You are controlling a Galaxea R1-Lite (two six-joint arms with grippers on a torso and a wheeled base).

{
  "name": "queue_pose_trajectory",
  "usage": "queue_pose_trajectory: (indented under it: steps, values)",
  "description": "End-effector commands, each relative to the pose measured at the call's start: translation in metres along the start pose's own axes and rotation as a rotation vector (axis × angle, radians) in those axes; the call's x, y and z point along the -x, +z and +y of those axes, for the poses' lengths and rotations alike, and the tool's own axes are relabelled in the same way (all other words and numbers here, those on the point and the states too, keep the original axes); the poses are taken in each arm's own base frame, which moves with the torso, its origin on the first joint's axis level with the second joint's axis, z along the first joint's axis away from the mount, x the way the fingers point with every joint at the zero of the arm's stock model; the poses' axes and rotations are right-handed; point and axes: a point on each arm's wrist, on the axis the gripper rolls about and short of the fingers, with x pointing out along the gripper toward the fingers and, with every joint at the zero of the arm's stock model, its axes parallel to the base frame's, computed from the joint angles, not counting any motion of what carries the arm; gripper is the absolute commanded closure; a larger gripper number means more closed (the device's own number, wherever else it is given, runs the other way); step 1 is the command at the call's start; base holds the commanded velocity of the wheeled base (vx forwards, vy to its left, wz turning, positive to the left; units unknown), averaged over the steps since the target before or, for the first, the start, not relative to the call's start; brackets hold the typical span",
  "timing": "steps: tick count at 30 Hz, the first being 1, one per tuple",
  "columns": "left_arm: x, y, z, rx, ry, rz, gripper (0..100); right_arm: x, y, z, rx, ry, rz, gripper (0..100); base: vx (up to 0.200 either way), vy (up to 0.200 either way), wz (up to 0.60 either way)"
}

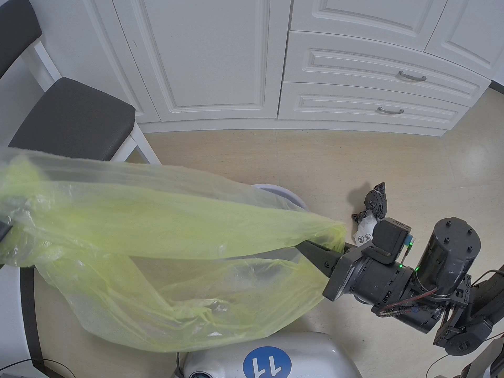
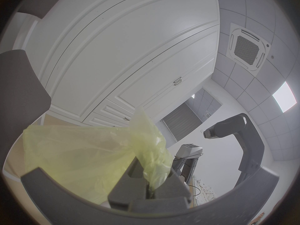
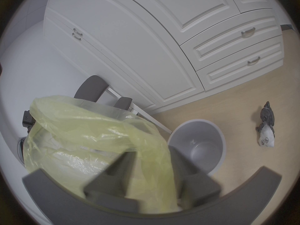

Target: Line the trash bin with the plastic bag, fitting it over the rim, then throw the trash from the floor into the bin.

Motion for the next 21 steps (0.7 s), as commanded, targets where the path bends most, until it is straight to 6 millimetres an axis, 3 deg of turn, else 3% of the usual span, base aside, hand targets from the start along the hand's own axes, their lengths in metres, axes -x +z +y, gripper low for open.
queue_pose_trajectory:
  steps: [1, 9, 13, 21]
  values:
    - [-0.001, -0.001, 0.001, 0.002, 0.002, 0.004, 100, 0.000, 0.000, 0.000, 0.000, 0.000, -0.001, 100, 0.000, 0.000, 0.00]
    - [-0.012, -0.009, 0.012, 0.044, 0.036, 0.063, 100, 0.000, 0.012, -0.004, 0.020, -0.038, -0.057, 100, 0.000, 0.000, 0.00]
    - [-0.022, -0.014, 0.022, 0.069, 0.071, 0.101, 100, 0.001, 0.034, -0.008, 0.060, -0.120, -0.142, 100, 0.000, 0.000, 0.00]
    - [-0.035, -0.019, 0.034, 0.118, 0.194, 0.187, 100, 0.019, 0.075, 0.006, 0.059, -0.240, -0.119, 100, 0.000, 0.000, 0.00]
